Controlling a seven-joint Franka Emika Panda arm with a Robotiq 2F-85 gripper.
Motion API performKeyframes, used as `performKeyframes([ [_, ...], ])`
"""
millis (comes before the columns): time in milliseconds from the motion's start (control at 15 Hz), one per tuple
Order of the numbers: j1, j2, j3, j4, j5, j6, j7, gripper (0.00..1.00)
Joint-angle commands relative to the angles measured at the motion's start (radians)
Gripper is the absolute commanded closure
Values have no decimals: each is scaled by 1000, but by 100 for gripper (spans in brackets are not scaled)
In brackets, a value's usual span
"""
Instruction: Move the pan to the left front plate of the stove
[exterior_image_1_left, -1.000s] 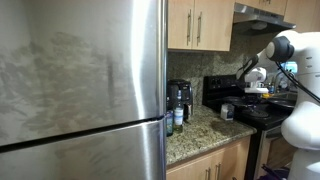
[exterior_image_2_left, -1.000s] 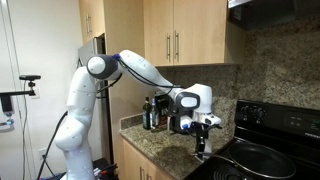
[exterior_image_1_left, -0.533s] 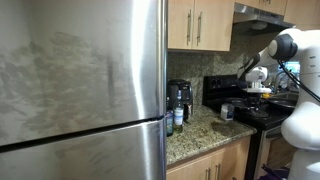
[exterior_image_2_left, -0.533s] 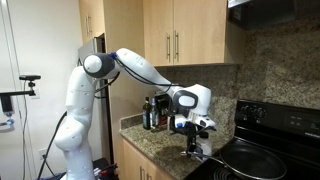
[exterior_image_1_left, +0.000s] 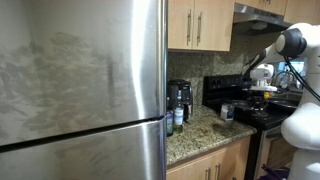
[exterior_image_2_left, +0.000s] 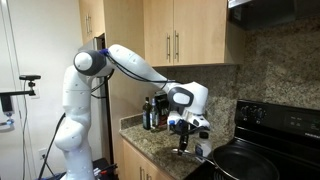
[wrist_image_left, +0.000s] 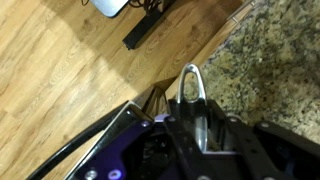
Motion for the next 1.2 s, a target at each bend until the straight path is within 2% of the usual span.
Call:
performKeyframes([
  [0,-29,-144,-21,-117,31,-61,-11,95],
  [133,-35,-168,-32,-143,38,-88,-2,95],
  [533,-39,-176,-46,-191,100,-58,18,95],
  [867,-44,-186,-49,-196,165,-15,75,95],
  [933,-47,-155,-53,-155,175,-22,91,95],
  [1133,-64,-128,-72,-147,150,28,150,95],
])
